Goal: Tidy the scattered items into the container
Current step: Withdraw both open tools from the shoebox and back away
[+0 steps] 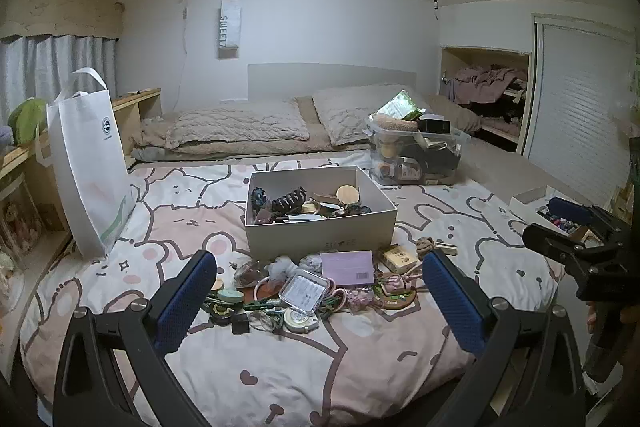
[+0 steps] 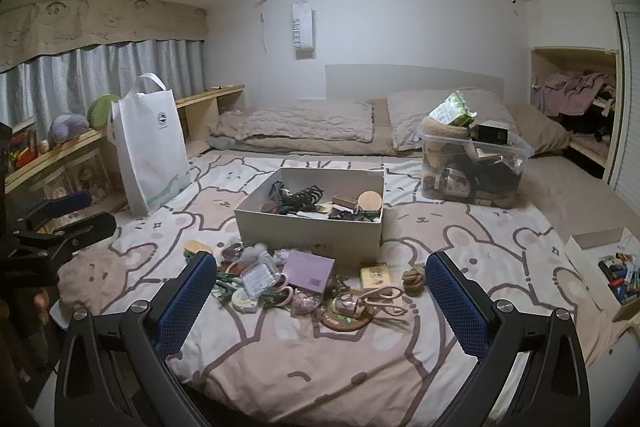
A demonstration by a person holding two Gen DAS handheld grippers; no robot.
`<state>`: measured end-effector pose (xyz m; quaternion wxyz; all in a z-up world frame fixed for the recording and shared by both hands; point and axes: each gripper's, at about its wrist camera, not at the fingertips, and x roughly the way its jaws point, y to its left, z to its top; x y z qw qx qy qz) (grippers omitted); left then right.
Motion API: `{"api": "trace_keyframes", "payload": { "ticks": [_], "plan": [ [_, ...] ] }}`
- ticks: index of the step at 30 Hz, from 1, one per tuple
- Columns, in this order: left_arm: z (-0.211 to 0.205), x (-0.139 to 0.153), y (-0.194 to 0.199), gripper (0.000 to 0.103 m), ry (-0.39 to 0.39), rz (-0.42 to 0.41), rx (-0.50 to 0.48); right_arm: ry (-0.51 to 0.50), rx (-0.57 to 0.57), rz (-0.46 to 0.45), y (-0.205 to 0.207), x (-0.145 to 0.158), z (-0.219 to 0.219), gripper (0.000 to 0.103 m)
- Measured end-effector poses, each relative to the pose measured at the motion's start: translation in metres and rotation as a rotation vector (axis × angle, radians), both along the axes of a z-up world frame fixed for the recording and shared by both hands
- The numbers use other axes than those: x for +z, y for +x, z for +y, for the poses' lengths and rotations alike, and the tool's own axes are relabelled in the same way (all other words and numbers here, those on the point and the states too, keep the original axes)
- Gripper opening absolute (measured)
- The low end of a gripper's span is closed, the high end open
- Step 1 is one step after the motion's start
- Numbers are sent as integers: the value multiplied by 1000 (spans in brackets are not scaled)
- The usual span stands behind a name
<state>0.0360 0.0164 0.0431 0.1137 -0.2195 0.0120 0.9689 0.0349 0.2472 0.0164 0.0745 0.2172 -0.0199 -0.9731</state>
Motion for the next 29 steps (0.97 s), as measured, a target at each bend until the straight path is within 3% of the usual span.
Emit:
{"api": "trace_keyframes", "payload": {
  "ticks": [29],
  "plan": [
    [1, -10, -3, 103, 6, -23, -5, 2, -7, -13, 4, -4, -4, 103]
  ]
}}
